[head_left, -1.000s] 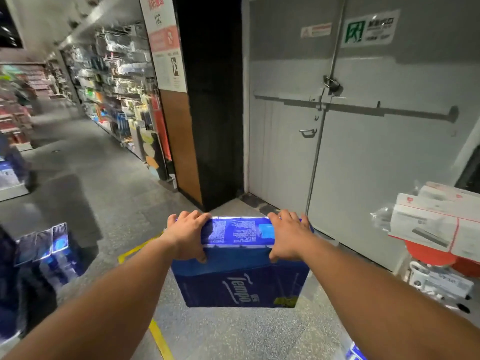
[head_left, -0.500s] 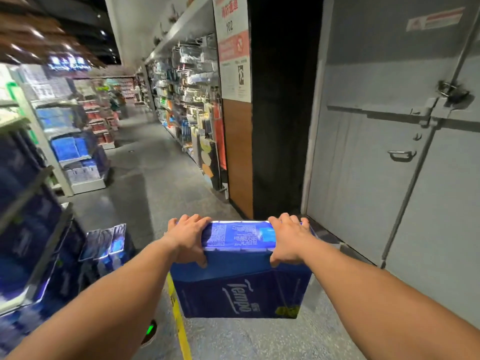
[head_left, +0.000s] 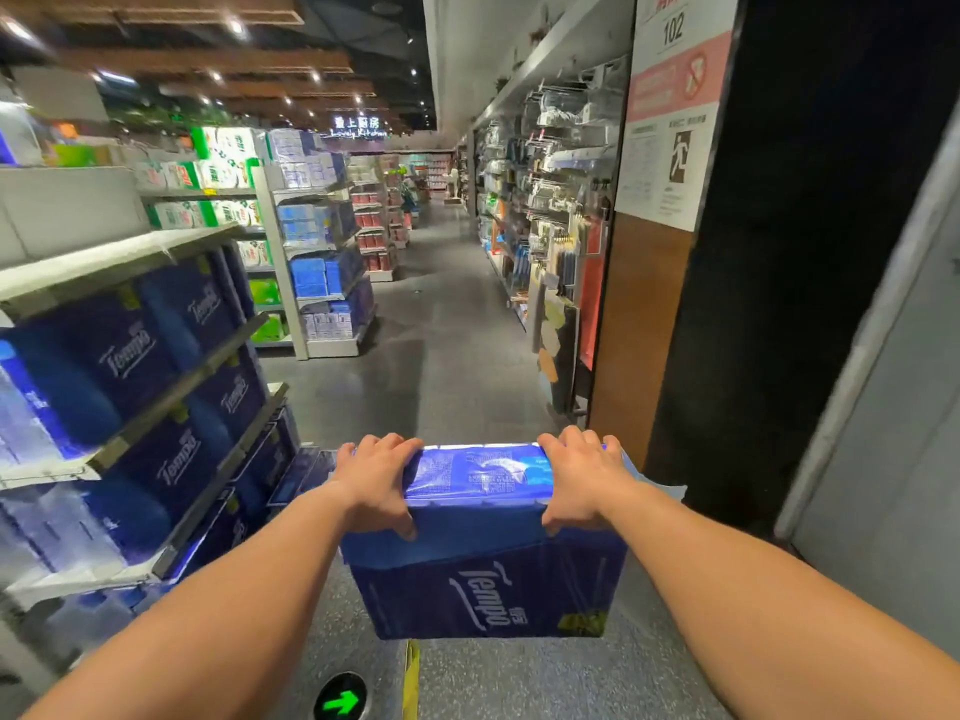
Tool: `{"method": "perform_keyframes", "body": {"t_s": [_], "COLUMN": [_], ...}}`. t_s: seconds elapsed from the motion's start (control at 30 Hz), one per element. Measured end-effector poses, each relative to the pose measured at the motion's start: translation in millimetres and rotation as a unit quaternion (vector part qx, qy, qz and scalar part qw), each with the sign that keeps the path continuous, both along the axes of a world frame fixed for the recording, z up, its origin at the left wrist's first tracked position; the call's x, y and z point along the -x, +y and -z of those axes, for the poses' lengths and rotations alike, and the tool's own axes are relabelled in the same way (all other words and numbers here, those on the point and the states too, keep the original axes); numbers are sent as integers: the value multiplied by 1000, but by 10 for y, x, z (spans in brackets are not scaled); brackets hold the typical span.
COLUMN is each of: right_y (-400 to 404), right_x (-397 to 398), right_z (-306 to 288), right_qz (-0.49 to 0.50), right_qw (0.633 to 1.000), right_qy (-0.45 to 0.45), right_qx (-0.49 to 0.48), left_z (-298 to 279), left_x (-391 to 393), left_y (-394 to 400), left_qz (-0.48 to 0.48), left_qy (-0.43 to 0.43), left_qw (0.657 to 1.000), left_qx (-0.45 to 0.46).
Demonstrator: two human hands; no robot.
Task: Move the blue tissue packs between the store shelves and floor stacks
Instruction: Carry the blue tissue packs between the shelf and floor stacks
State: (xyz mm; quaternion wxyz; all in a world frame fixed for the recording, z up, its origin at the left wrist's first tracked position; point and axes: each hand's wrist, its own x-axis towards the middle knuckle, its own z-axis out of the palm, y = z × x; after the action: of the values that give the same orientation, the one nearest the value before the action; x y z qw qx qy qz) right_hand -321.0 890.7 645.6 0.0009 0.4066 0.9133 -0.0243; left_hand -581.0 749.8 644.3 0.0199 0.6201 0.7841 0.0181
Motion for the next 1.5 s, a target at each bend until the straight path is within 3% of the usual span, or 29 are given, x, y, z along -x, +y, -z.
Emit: {"method": "perform_keyframes", "body": {"t_s": [0.37,1.0,1.27,1.5], "right_y": [2017,5353,6578,7159], "right_x": [1727,5116,6947,8444], "right_z": [80,-237,-1223,-2408], "right_qz": [-64,-197,-315,-361], "right_qw": [998,980,941,889], "right_qy": [6,19,84,211], "right_qx": [4,-12,-92,-185], "left_z": [12,-439,-1139,-2462], "left_x": [1583,4390,5680,6779], "left_y": [1764,4488,5285,5712], "left_qz": [-59,-191,-308,-349], "left_qy": [-14,41,93,235], "left_qw": [998,981,942,888], "left_qx": [16,1,-99,-188]}}
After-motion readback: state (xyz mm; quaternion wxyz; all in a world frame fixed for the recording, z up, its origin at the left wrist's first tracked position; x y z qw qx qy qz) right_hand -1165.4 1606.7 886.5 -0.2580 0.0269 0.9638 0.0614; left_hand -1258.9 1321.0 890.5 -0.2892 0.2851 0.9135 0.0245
